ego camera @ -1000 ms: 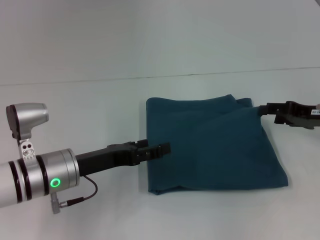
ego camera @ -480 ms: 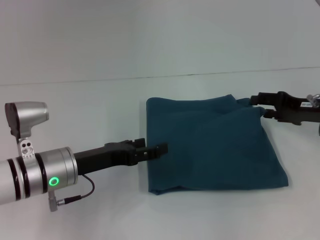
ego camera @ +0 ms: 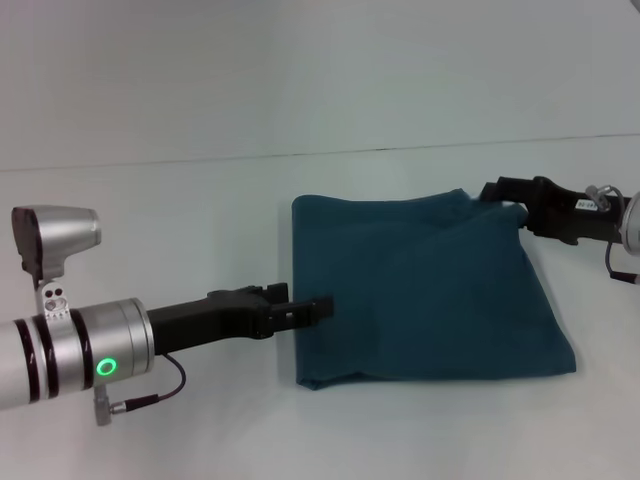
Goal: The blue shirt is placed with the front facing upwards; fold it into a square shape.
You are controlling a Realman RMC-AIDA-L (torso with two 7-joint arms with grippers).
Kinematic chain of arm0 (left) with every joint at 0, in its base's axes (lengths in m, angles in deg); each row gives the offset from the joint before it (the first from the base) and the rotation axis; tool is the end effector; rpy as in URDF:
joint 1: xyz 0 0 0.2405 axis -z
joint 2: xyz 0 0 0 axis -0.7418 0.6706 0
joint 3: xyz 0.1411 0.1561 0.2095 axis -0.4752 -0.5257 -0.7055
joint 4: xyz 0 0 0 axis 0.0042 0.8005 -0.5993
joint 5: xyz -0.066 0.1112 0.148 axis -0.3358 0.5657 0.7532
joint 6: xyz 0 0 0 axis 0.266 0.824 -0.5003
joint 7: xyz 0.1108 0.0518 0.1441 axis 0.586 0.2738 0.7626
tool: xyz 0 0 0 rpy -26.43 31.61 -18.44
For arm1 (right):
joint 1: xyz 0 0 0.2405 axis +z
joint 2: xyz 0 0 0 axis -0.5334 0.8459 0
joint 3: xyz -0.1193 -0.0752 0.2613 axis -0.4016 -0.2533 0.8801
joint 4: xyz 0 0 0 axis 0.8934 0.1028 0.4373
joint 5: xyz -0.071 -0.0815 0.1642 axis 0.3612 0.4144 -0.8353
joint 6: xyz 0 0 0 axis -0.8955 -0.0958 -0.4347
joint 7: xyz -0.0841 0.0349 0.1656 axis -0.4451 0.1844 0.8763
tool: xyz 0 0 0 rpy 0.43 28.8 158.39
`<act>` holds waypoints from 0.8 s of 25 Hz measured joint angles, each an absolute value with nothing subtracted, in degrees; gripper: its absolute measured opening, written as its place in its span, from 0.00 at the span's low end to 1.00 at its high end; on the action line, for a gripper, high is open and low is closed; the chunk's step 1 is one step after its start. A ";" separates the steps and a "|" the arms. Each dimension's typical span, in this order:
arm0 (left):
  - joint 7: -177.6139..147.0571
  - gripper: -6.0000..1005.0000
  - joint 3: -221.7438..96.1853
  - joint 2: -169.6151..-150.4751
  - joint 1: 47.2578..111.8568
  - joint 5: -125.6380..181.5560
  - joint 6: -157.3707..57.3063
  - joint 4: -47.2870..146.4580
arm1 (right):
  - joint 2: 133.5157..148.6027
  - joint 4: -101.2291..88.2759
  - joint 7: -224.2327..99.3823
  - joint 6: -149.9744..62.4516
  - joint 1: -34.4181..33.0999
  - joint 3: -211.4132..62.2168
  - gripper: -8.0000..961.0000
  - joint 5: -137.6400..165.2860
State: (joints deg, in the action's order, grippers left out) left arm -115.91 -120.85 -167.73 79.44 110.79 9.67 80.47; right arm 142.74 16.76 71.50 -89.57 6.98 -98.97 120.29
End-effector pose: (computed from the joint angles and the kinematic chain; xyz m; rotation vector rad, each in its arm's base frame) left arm -0.2347 0.3751 -0.1262 -2.5387 -1.2162 -0.7862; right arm 0.3306 0.4604 -0.0212 -1.7040 1.8325 0.7368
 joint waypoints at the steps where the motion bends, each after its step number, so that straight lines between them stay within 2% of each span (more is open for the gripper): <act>1: -115.89 0.90 -120.85 -167.73 79.44 110.79 9.66 80.60 | 142.78 16.76 71.21 -89.57 6.98 -99.03 0.69 119.80; 5: -115.87 0.90 -120.85 -167.74 79.45 110.81 9.28 80.77 | 142.75 16.71 70.93 -89.41 7.13 -99.23 0.67 119.40; 11: -115.85 0.90 -120.85 -167.74 79.55 110.81 8.87 80.78 | 142.88 16.40 69.70 -88.08 7.15 -100.53 0.52 119.86; 16: -115.84 0.90 -120.85 -167.77 79.62 110.80 8.86 80.78 | 143.65 16.10 65.62 -87.33 7.22 -100.48 0.40 119.61; 20: -115.77 0.90 -120.85 -167.83 79.62 110.80 8.64 80.78 | 144.46 16.56 62.63 -85.84 7.75 -100.47 0.23 119.60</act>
